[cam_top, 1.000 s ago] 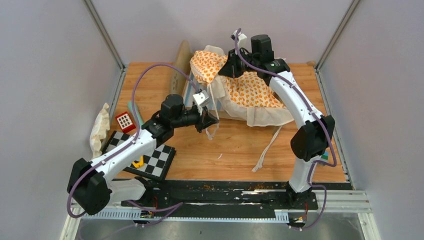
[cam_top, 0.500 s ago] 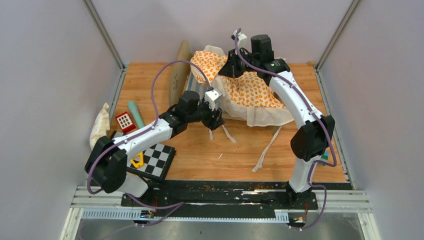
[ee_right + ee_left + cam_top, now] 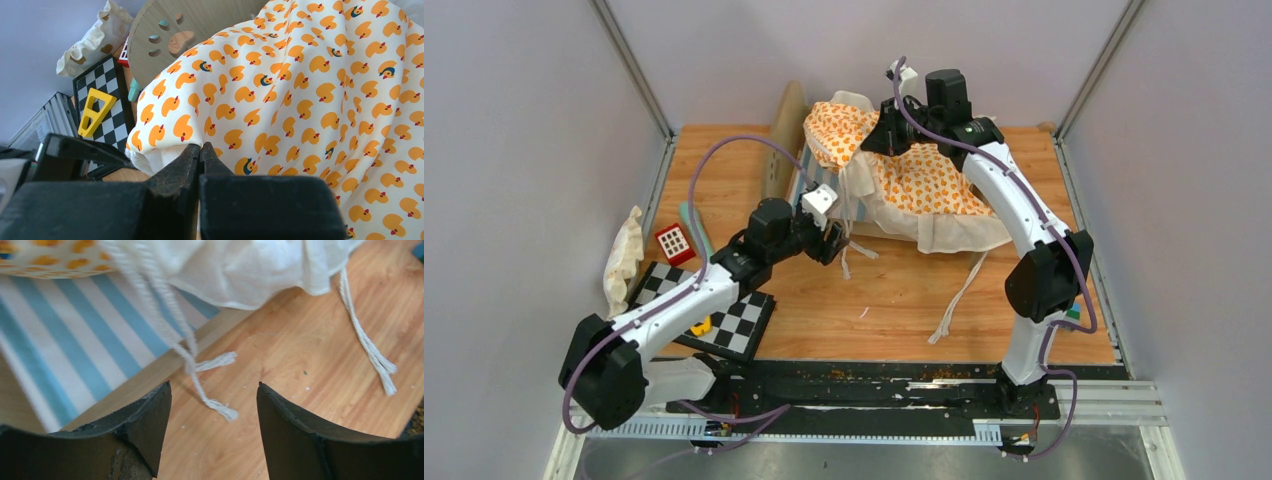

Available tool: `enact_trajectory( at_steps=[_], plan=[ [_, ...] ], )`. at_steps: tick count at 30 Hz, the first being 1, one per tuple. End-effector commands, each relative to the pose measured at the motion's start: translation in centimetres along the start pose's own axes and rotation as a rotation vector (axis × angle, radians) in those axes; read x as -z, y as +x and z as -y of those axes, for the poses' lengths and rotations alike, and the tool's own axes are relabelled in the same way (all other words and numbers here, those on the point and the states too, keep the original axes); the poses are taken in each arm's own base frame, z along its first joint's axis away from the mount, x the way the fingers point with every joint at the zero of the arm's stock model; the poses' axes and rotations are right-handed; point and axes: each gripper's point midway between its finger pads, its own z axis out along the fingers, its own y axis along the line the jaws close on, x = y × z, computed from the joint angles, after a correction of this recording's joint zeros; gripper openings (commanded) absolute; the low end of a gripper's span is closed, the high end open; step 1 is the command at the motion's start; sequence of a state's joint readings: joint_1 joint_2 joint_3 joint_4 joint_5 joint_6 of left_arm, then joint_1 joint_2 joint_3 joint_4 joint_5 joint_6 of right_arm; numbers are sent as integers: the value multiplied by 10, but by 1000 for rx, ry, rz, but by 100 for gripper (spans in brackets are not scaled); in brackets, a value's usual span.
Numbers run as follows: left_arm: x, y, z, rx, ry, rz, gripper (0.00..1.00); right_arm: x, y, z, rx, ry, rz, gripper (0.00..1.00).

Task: Set up the pet bed
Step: Cross the ropes on the bed frame.

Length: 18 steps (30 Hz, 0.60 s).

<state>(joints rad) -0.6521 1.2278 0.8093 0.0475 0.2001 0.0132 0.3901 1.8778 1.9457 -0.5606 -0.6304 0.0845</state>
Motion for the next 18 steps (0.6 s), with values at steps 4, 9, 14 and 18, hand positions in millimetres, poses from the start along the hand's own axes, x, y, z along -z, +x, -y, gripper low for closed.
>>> enact_trajectory(
  at_steps=[4,9,14,18],
  plan=[
    [11,-27,-41,12,-54,151,65,8,-27,-12,54,-30,70,0],
    [-9,-34,-29,-10,88,177,59,6,-27,-12,53,-36,69,0],
    [-22,-35,-28,-53,128,184,58,7,-26,-13,55,-36,66,0],
    [-29,-29,-36,-69,100,157,58,7,-26,-13,58,-36,66,0]
  ],
)
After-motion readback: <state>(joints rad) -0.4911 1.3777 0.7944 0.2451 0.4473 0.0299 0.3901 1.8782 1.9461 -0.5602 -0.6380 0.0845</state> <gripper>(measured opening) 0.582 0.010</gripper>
